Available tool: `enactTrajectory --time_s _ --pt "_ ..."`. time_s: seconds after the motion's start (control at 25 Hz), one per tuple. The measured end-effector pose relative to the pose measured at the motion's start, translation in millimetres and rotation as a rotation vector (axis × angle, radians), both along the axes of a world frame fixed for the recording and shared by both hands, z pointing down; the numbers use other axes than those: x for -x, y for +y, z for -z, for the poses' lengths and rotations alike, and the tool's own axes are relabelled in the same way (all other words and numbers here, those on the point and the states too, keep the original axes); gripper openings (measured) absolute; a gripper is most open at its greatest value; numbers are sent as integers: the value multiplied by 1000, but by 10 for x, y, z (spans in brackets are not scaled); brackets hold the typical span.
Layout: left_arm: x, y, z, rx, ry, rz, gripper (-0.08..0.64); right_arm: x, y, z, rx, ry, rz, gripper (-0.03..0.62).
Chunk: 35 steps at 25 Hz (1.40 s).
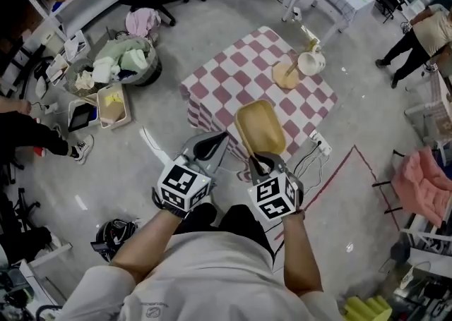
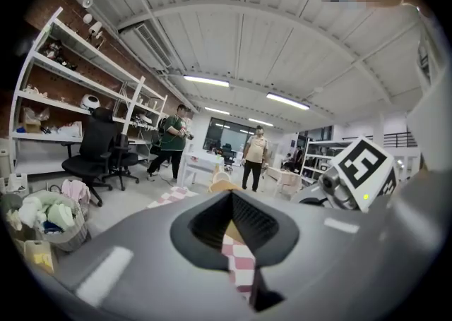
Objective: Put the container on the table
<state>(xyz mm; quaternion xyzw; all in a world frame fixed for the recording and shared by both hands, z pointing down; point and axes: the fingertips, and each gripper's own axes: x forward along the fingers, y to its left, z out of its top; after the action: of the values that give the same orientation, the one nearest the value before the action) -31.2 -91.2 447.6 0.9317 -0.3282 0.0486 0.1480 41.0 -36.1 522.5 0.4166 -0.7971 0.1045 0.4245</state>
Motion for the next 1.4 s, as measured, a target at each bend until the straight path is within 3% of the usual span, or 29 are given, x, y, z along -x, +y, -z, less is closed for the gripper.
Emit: enactTrajectory --time_s 0.36,0.8,1.4 --pt "-70 -399 -440 56 -2 3 6 -39 -523 -562 63 -4 9 37" --pt "-291 -1137 -1041 119 -52 87 6 -177 -1201 -1480 165 -37 80 37" --pt "-418 -1617 -1862 262 -91 180 6 -354 -1562 -2558 221 78 226 38"
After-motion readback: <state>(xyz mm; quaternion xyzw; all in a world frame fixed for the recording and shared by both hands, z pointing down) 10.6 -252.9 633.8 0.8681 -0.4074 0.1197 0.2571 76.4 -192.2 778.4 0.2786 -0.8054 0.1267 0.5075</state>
